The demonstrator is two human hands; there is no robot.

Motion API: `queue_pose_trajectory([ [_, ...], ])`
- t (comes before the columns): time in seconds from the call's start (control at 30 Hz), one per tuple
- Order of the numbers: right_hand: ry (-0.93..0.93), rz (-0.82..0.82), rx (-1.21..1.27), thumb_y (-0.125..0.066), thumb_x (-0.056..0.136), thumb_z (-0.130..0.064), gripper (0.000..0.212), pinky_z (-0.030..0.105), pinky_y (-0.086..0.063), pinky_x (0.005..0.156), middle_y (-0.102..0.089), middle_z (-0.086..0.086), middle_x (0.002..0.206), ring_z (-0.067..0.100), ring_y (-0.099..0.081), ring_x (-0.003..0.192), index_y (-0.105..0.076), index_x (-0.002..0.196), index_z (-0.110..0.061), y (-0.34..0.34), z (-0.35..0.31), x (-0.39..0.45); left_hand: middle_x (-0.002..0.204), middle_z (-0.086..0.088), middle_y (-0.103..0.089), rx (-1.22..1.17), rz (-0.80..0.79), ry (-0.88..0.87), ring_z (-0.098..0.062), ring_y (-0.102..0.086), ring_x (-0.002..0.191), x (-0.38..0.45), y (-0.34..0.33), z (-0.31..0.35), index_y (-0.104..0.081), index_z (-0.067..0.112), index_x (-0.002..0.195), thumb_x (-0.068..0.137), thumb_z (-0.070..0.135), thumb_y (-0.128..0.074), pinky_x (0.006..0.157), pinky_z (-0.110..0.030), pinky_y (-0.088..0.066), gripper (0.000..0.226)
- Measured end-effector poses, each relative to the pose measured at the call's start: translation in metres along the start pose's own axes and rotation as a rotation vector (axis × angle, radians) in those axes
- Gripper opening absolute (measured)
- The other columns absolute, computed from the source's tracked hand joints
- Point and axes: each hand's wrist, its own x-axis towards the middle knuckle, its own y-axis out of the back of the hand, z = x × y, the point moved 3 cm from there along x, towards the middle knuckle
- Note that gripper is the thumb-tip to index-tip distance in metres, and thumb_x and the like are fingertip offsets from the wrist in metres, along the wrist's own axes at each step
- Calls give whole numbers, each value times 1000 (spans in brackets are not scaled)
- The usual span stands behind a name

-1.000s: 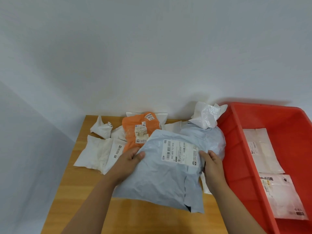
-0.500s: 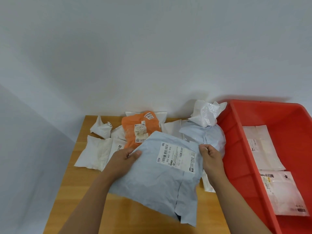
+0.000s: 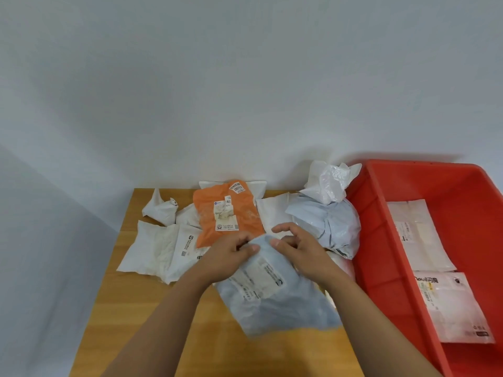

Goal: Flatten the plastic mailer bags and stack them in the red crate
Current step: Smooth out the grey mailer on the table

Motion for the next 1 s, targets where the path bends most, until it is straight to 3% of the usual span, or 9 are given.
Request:
queue_pose_trajectory([
  [0.2,-151,-37,-302,-59,92,-54,33,31,-54,84,-71,-4,100,9,-66,93,-64,109,-26,29,48,-11,100,3,-70,-417,369,251,-14,-65,94,-17,21,-29,-66,21,100,103,28,-48,74,-26,-49,19],
  [0.27,-131,-50,-272,-59,95,-53,36,41,-55,88,-73,-1,100,16,-69,95,-67,108,-20,27,59,-14,99,-1,-71,-503,456,310,-20,-66,97,-20,25,-40,-66,17,98,104,27,-48,78,-32,-51,21],
  [0.33,-140,-36,-115,-58,97,-43,25,29,-56,85,-75,-13,101,8,-69,97,-67,112,-25,22,63,-16,100,-5,-71,-547,496,374,-25,-66,98,-21,25,-52,-64,12,98,104,29,-47,86,-43,-52,26],
  [0.47,-162,111,149,-52,93,-55,44,35,-53,95,-73,-6,113,12,-68,108,-68,117,-22,18,67,-14,105,-1,-73,-557,403,399,-19,-67,100,-24,19,-59,-66,16,105,102,44,-46,92,-45,-53,34],
  [0.6,-159,264,169,-46,102,-43,42,18,-53,81,-74,2,102,2,-68,91,-70,105,-9,20,62,-8,96,5,-73,-519,372,330,-9,-68,91,-25,12,-58,-65,18,102,103,39,-47,80,-29,-53,28],
  [0.67,-175,319,111,-45,103,-43,45,22,-52,78,-73,6,99,5,-66,87,-70,101,-5,21,67,-5,99,7,-72,-454,441,345,-11,-67,95,-26,9,-65,-66,16,111,102,39,-48,84,-31,-52,30],
  [0.73,-218,307,75,-45,102,-47,47,33,-53,84,-72,8,100,14,-67,95,-69,100,-7,18,80,-3,104,5,-73,-470,477,383,-14,-68,99,-27,2,-74,-65,19,122,102,39,-50,89,-35,-53,33],
  [0.87,-329,272,54,-46,103,-43,40,30,-52,77,-73,-1,92,14,-67,89,-71,95,-14,12,105,-6,98,-4,-71,-433,428,506,-23,-67,94,-27,-22,-92,-67,12,103,102,33,-50,83,-39,-52,28],
  [1.0,-388,249,-141,-46,104,-36,36,36,-42,71,-57,5,80,22,-55,80,-51,78,-11,11,140,-7,110,-5,-67,-438,313,620,-24,-64,101,-29,-50,-116,-63,12,110,99,31,-52,79,-35,-50,24],
])
